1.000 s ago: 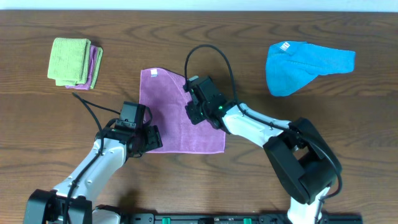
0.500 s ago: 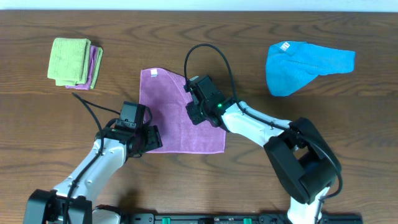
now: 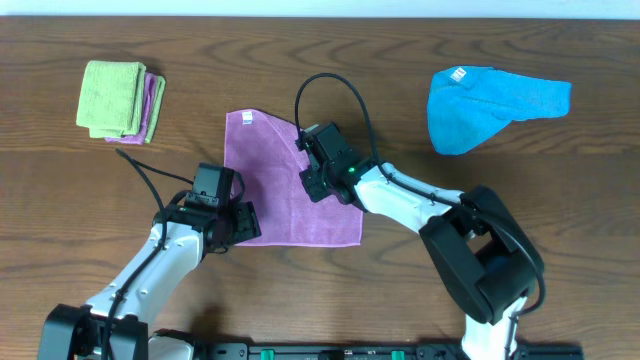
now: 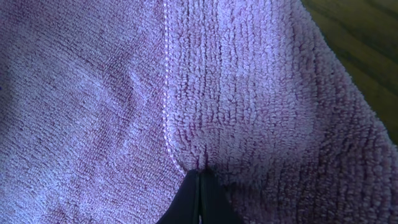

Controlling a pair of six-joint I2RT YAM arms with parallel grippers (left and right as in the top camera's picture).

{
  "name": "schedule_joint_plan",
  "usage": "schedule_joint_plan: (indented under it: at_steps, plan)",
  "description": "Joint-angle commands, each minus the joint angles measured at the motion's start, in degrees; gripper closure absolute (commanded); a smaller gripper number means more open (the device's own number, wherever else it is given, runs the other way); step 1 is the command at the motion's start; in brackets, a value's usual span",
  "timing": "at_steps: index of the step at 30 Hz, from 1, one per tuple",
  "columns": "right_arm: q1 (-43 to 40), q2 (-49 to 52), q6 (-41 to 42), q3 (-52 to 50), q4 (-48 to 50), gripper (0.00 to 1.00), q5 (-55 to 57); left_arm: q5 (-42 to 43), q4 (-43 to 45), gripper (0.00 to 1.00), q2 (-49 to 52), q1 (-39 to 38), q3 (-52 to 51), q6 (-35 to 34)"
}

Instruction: Fold the cloth

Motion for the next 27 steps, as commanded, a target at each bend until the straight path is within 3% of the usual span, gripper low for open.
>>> schedule_joint_plan:
  at_steps: [1, 9, 13, 14, 15, 16, 17, 24, 26, 27]
  plan:
    - [-0.24, 0.31, 0.87, 2.03, -1.05, 0.99, 0.26, -1.51, -0.48, 0.32, 0.0, -0.02, -0.37, -0.26]
    - [-5.38, -0.07, 0.83, 8.33, -4.42, 0.99, 1.4, -1.46, -1.33, 0.32, 0.0, -0.02, -0.37, -0.26]
    - [-10.47, -0.04, 2.21, 8.66, -3.98, 0.99, 11.02, -1.42, -1.99, 0.32, 0.0, -0.02, -0.37, -0.28]
    - [-11.87, -0.04, 5.22, 8.66, -4.0, 0.85, 15.26, -1.27, -2.27, 0.32, 0.0, -0.02, -0.37, -0.26]
    - [-13.64, -0.04, 8.0, 8.68, -3.78, 0.5, 17.66, -1.27, -2.69, 0.32, 0.0, -0.02, -0.37, -0.28]
    - [-15.45, -0.04, 9.38, 8.72, -3.37, 0.25, 17.29, -1.27, -3.08, 0.32, 0.0, -0.02, -0.37, -0.26]
    - [-17.03, -0.04, 9.88, 8.92, -3.41, 0.13, 15.17, -1.27, -3.3, 0.32, 0.0, -0.02, -0.37, -0.26]
    - [-19.89, -0.24, 9.64, 9.49, -8.33, 0.11, 8.57, -1.27, -3.08, 0.32, 0.0, -0.02, -0.37, -0.28]
    - [-19.47, -1.14, 9.62, 9.51, -11.72, 0.19, 8.59, -1.27, -3.23, 0.32, 0.0, -0.02, -0.37, -0.28]
    - [-19.3, -1.7, 9.64, 9.51, -13.22, 0.35, 8.57, -1.27, -3.32, 0.32, 0.0, -0.02, -0.37, -0.28]
